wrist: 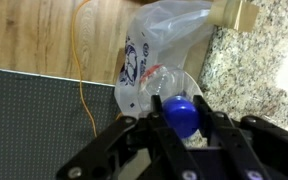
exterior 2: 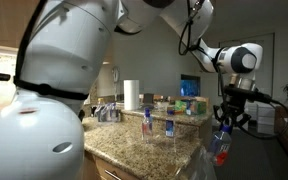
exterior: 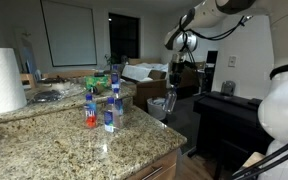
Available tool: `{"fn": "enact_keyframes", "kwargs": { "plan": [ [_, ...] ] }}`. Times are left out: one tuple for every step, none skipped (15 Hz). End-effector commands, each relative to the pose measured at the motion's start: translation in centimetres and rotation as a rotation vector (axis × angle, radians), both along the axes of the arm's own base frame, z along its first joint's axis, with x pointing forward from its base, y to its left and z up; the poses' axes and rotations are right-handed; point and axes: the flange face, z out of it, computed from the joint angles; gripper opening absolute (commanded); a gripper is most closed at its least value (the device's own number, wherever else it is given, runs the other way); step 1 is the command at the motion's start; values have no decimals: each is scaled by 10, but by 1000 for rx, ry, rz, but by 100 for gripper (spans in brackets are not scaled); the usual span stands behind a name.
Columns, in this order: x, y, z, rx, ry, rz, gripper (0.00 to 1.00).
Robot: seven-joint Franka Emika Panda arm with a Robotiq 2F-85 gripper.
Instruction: Put all the water bottles into the plastic bag
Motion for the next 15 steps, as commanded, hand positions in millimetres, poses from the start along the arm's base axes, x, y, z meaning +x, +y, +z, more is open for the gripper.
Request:
{"fn": "enact_keyframes", "kwargs": {
  "plan": [
    [-11, -4, -43, 137, 40, -34, 12],
    [-12, -4, -57, 160, 52, -54, 12],
    [-13, -3, -68, 172, 58, -77, 12],
    [-14, -1, -79, 189, 67, -96, 12],
    [-14, 1, -89, 198, 75, -107, 12],
    [-15, 5, -98, 210, 84, -114, 12],
    [-15, 7, -106, 217, 93, -117, 11],
    [-16, 10, -115, 223, 107, -118, 12],
    [-18, 13, -124, 225, 121, -117, 11],
    [-20, 15, -132, 229, 136, -119, 11],
    [-22, 16, -139, 229, 150, -120, 11],
    [-24, 17, -146, 231, 164, -123, 11],
    [-26, 16, -153, 229, 177, -129, 11],
    [-28, 14, -159, 225, 189, -136, 11],
    [-30, 12, -165, 221, 198, -145, 11]
  ]
}}
